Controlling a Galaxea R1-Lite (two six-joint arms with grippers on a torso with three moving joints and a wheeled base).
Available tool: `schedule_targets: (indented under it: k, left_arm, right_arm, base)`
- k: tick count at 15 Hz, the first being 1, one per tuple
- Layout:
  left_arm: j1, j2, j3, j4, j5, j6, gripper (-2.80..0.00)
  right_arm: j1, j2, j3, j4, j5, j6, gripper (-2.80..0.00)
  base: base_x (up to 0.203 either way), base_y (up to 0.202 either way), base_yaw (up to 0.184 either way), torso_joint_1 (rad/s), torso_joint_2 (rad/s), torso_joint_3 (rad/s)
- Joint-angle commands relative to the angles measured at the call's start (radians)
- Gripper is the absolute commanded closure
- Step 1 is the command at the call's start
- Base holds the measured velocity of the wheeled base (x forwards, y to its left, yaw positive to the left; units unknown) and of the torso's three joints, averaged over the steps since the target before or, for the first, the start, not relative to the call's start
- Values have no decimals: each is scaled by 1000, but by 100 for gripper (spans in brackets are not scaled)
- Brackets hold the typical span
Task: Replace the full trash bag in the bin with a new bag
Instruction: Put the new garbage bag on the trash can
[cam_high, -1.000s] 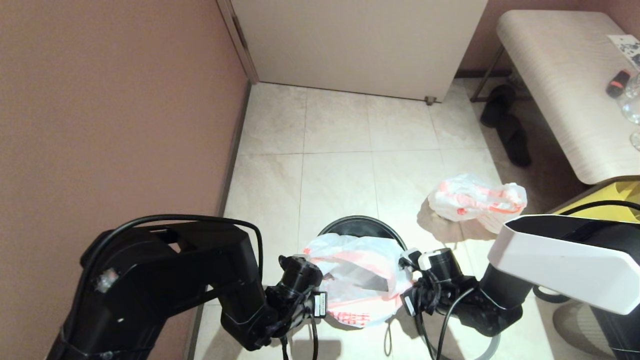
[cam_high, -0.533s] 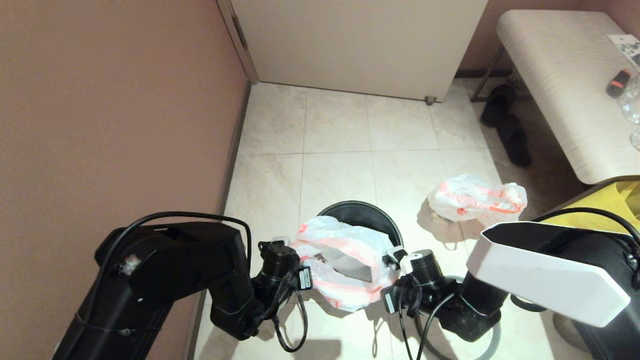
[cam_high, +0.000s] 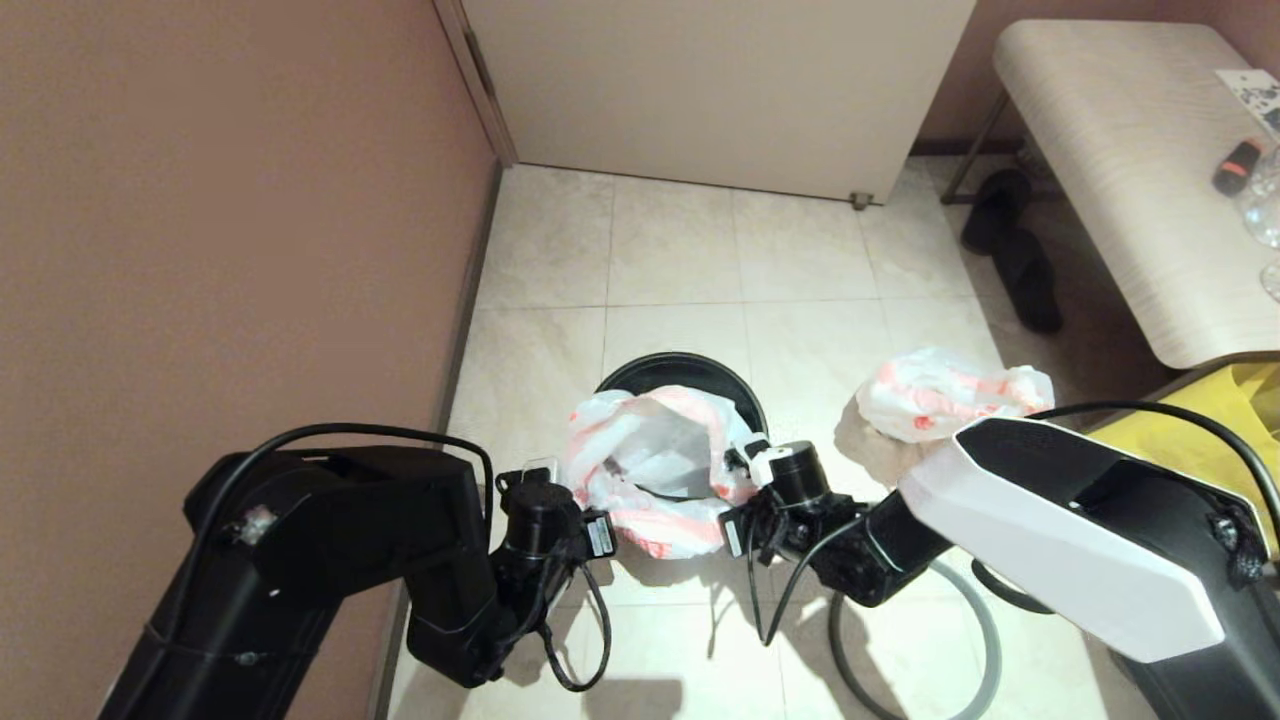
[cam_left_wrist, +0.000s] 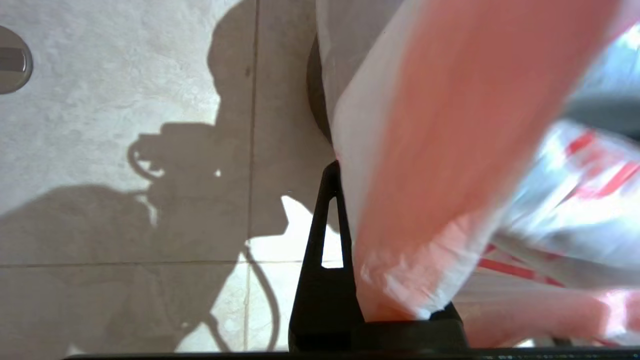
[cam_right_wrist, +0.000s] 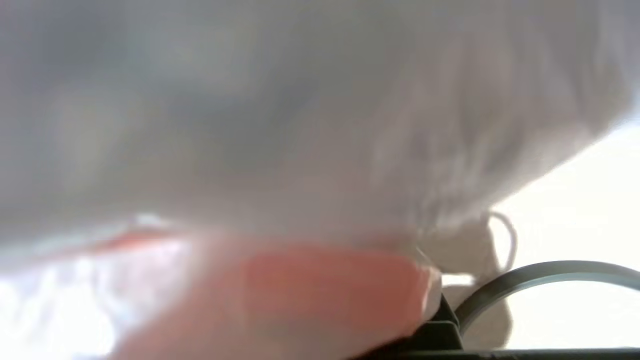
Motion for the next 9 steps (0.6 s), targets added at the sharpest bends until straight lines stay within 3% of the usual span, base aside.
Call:
schedule_targets:
  k: [1,5,9]
  left_arm:
    - [7,-5,18,-11,-6,3,0]
    - [92,80,32,-73,-27,169,0]
    - [108,110,-28,-85,0,180,0]
  right_arm:
    - [-8,-32,-42,46,-18,-1,0]
    - [-27,-26,-60,57,-85,-21,0]
    - [-43,12,-153,96,-133,-22,0]
  base:
    - [0,0,0,0,0,0]
    - [0,0,0,0,0,0]
    - [0,0,0,0,0,0]
